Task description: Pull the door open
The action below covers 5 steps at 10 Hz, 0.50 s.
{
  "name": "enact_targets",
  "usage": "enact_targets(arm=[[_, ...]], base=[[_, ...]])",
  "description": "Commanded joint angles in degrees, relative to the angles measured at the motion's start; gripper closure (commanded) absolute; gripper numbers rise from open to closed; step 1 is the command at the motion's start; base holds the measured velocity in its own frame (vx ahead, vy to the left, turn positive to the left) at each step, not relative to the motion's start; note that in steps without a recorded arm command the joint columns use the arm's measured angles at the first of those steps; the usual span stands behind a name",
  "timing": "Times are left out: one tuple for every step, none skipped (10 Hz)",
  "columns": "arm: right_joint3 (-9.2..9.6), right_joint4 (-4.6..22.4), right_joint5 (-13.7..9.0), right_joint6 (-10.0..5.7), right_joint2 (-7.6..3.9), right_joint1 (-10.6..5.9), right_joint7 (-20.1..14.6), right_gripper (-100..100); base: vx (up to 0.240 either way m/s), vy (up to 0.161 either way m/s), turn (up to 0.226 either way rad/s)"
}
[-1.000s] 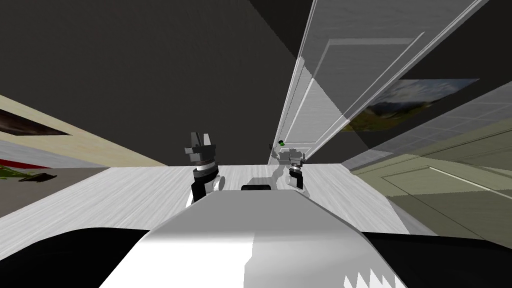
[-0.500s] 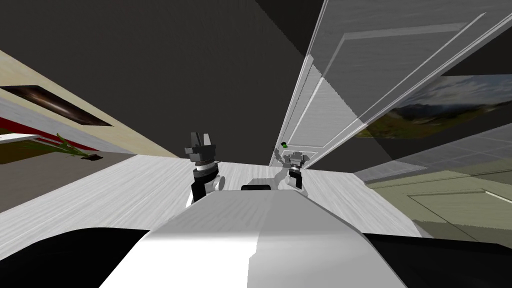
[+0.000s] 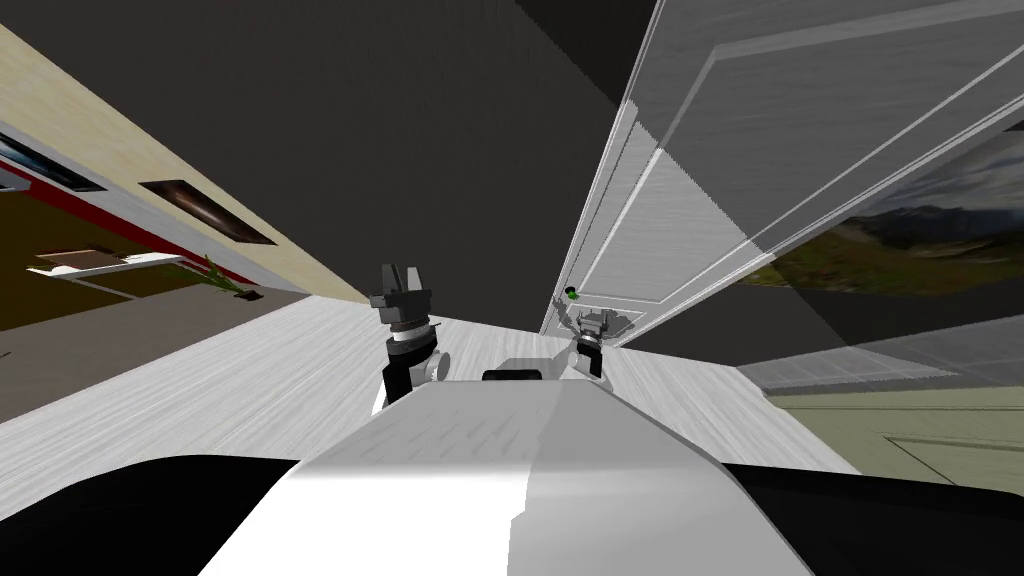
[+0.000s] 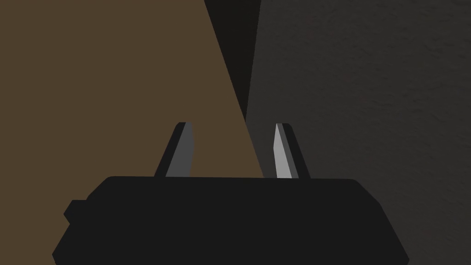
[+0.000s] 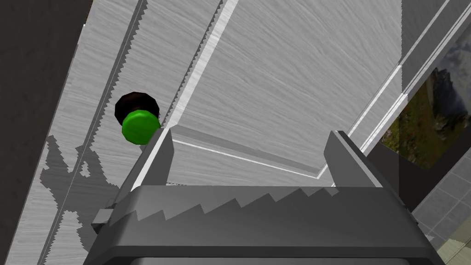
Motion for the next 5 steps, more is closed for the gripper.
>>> enact_targets(arm=[[-0.32,1.8,-0.6,-0.40,-0.05,-0.70,-1.3,-100],[-0.56,3.0,-1.0,-0.59,0.01,-1.18,-2.3,-100],[-0.79,4.2,-1.4,-0.79,0.08,-1.66,-3.3,-100],[-1.03,5.4,-1.9,-0.98,0.14,-2.13,-4.3,-100],[-1.26,6.7,-2.3,-1.18,0.21,-2.61,-5.2,-100]], base=[[-0.020,-0.070,0.120],[-0.013,-0.092,0.206],[-0.007,-0.100,0.236],[-0.020,-0.112,0.186],[-0.033,-0.132,0.249]])
